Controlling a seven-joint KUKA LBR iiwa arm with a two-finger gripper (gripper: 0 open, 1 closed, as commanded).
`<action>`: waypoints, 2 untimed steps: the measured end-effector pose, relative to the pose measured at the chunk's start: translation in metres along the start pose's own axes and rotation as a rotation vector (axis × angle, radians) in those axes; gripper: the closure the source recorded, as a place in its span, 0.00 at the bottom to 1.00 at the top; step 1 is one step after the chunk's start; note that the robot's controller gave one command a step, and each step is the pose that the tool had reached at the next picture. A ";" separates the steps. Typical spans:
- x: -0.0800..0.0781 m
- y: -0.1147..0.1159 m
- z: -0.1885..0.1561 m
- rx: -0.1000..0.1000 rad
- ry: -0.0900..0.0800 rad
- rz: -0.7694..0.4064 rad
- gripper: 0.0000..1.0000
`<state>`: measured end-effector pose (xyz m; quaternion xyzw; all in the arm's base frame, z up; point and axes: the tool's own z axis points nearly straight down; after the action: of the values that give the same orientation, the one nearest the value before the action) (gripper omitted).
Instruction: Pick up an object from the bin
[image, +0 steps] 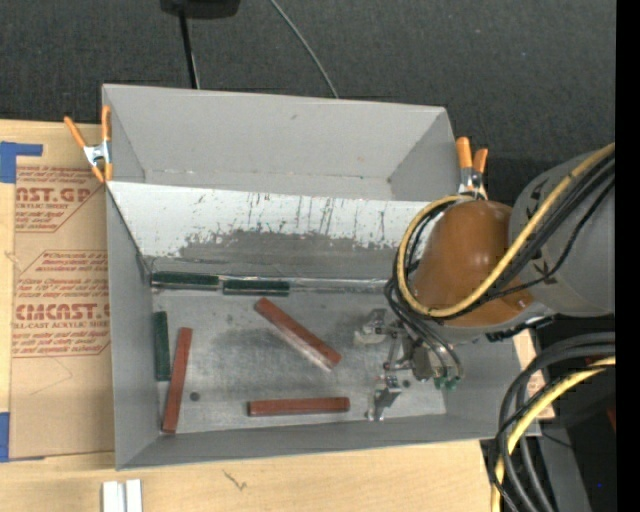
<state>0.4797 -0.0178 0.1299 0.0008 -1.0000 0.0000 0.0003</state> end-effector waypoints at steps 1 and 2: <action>-0.021 0.033 0.055 -0.001 -0.017 0.052 1.00; -0.021 0.033 0.055 -0.001 -0.017 0.051 1.00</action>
Offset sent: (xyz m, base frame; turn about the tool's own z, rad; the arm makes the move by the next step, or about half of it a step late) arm 0.0000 0.0000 0.0000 0.0000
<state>0.5007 0.0156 0.0752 -0.0249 -0.9997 -0.0005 -0.0081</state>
